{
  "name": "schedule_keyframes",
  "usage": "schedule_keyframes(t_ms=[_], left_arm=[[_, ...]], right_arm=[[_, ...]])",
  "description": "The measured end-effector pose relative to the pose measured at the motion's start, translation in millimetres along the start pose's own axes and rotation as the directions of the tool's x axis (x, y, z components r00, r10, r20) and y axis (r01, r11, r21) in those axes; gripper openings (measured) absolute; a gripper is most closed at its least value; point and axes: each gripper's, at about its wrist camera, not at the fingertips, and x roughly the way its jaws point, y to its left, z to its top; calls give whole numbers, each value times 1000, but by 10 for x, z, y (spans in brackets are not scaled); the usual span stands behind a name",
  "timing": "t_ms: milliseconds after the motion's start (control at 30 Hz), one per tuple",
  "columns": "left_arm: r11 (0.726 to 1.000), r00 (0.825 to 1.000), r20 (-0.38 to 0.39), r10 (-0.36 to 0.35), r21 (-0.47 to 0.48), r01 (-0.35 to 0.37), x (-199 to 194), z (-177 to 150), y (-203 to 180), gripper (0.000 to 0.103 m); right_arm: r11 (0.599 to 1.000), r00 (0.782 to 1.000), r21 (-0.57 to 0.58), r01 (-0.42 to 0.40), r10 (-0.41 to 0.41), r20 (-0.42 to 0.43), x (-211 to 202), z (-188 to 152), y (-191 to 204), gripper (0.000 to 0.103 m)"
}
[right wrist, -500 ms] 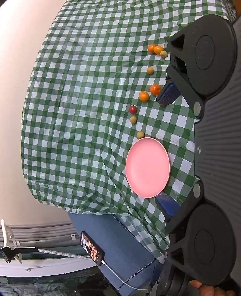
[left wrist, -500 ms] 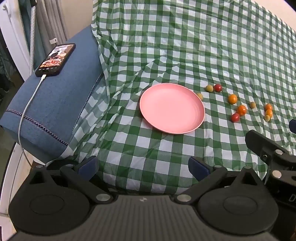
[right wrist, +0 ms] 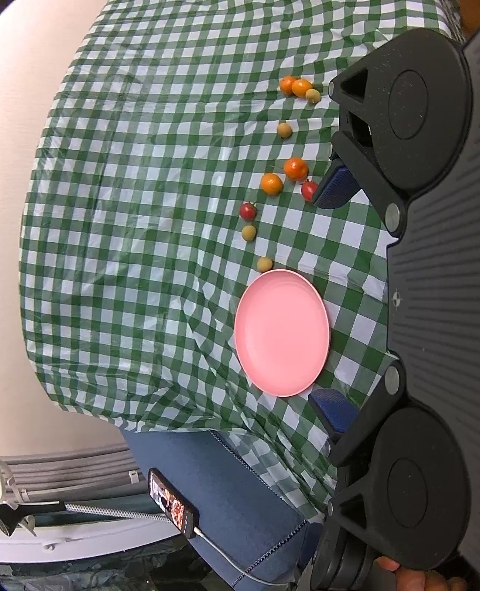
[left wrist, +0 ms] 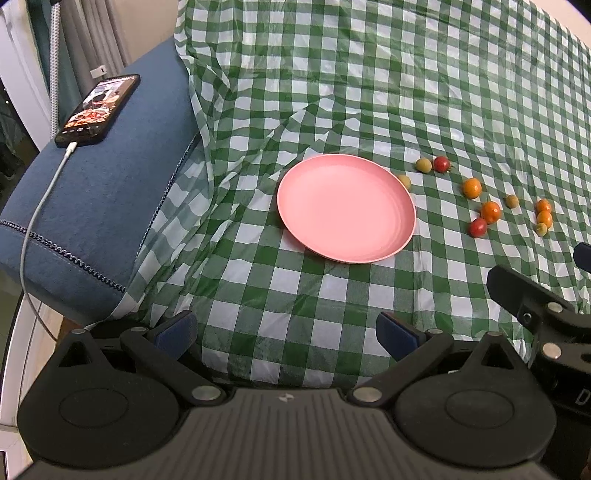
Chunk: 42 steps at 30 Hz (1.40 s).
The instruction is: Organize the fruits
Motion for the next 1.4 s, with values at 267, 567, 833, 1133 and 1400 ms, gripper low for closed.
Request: schedule_keyframes(t_ms=[267, 567, 833, 1133, 1400], left_arm=[[1000, 1000, -17, 12, 17, -11, 266, 179, -18, 103], [999, 998, -48, 32, 5, -32, 733, 507, 104, 103], [997, 993, -97, 67, -19, -69, 1326, 785, 161, 103], [995, 985, -150, 89, -29, -95, 1783, 853, 294, 103], [994, 986, -141, 88, -50, -96, 1869, 846, 425, 103]], right_arm=[[999, 998, 39, -9, 11, -61, 341, 15, -86, 103], [991, 994, 133, -7, 22, -110, 880, 64, -226, 103], [981, 981, 195, 19, 19, -192, 1538, 25, -290, 103], [959, 968, 282, 41, 31, -248, 2201, 16, -396, 103], [959, 947, 284, -3, 94, -308, 2641, 50, -182, 102]])
